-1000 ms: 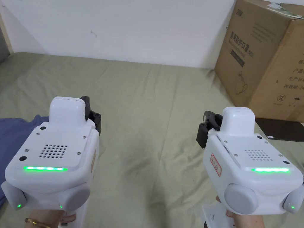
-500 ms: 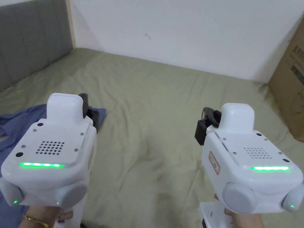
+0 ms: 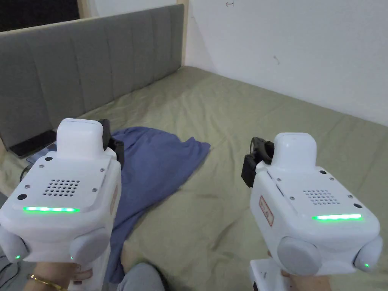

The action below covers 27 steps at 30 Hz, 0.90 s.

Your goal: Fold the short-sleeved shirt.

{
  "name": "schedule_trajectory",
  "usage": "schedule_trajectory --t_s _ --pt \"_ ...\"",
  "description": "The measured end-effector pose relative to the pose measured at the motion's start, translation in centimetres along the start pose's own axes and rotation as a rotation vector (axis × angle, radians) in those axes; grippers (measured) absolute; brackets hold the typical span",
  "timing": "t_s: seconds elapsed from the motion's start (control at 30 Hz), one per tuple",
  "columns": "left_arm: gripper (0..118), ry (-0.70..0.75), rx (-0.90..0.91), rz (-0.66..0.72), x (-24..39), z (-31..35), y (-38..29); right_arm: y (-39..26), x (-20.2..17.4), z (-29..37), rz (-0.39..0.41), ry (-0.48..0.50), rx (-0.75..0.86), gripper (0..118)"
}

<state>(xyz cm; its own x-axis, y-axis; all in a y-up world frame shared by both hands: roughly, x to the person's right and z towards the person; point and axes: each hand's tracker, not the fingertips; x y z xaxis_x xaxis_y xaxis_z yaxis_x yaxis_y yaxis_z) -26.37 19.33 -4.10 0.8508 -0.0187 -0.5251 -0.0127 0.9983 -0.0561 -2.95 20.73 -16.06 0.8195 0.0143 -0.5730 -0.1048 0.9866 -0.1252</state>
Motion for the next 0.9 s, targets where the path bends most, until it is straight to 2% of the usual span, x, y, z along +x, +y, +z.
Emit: schedule_trajectory --t_s 0.23,0.6,0.63,0.67,0.7,0.73,0.77,0.8,0.87,0.9 --pt "0 0.027 -0.012 0.019 -0.9 0.2 -0.5 -0.2 -1.0 -0.1 0.010 0.032 -0.007 0" --pt "0 0.024 -0.025 0.017 -0.8 -0.5 -1.0 -0.6 -0.7 -0.6 0.001 0.025 -0.021 0" --pt "7 0.026 -0.027 0.019 -0.8 -0.7 -1.0 -0.7 -0.7 -0.7 -0.001 0.024 -0.024 0" --pt "20 0.030 -0.029 0.026 -0.8 -1.0 -1.0 -0.7 -0.6 -0.7 -0.004 0.023 -0.026 0" --pt "40 0.029 -0.032 0.041 -0.8 -1.3 -1.0 -0.7 -0.5 -0.8 -0.005 0.021 -0.027 0" --pt "78 0.026 -0.040 0.052 -0.9 -1.7 -0.9 -0.8 -0.4 -1.0 -0.007 0.019 -0.029 0" --pt "104 0.024 -0.054 0.059 -0.9 -2.3 -0.9 -0.8 -0.3 -1.1 -0.009 0.015 -0.031 0" --pt "104 0.018 -0.073 0.060 -0.9 -3.1 -0.8 -0.8 -0.1 -1.3 -0.011 0.013 -0.032 0" --pt "117 0.000 -0.082 0.058 -0.8 -4.5 -0.8 -0.8 0.2 -1.6 -0.014 0.009 -0.038 0" --pt "117 -0.015 -0.067 0.057 -0.4 -5.1 -0.7 -0.9 0.3 -1.8 -0.015 0.007 -0.040 0"
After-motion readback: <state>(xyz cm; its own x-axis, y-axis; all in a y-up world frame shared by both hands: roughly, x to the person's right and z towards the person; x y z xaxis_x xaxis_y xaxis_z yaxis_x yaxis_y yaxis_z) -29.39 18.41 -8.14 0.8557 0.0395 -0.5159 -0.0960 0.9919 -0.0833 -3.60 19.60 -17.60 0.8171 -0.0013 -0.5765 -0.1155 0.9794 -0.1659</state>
